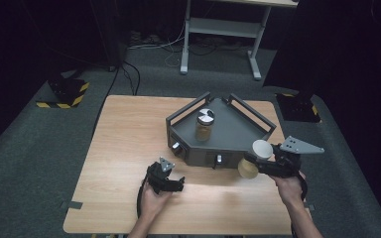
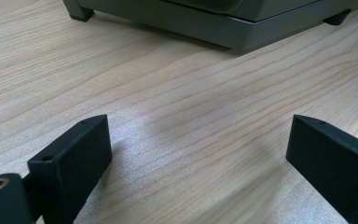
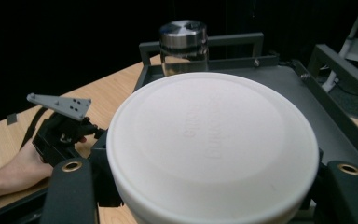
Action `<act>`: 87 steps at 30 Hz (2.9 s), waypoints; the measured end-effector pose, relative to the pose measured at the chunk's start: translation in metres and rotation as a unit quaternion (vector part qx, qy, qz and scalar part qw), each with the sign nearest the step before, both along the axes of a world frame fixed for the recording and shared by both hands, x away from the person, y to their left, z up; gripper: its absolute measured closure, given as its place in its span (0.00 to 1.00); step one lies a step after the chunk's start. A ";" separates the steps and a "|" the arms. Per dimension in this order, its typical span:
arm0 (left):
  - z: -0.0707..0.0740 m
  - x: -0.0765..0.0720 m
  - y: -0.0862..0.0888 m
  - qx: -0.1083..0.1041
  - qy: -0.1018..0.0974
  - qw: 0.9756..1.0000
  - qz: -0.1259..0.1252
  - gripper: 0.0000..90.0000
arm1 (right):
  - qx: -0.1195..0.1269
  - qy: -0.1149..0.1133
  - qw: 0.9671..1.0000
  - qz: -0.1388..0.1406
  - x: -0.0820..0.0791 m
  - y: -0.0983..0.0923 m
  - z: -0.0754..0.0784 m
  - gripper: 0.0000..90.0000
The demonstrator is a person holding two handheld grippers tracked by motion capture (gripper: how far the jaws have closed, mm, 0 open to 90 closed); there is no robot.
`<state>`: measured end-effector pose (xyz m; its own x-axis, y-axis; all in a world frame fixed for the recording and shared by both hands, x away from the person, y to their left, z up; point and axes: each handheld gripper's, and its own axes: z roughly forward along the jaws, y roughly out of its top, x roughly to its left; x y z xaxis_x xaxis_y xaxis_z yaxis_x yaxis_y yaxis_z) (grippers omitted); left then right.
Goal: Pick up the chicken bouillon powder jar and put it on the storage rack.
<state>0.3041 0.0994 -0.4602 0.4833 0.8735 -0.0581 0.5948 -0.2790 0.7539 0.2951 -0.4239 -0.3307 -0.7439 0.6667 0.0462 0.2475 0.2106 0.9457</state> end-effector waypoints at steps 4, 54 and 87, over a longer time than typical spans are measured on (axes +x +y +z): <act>0.000 0.000 0.000 0.000 0.000 1.000 0.000 0.07 | 0.003 -0.005 1.000 0.003 0.005 0.000 0.009 0.37; -0.001 0.001 0.003 -0.009 0.001 1.000 0.000 0.08 | -0.027 -0.016 0.998 -0.052 0.068 0.050 0.054 0.37; -0.001 0.001 0.004 -0.011 0.002 1.000 0.000 0.08 | -0.043 -0.004 0.995 -0.091 0.095 0.082 0.022 0.37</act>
<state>0.3050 0.1037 -0.4611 0.4838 0.8716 -0.0789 0.5970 -0.2628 0.7580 0.3897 -0.3416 -0.3088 -0.6099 0.7922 -0.0230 0.2812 0.2435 0.9283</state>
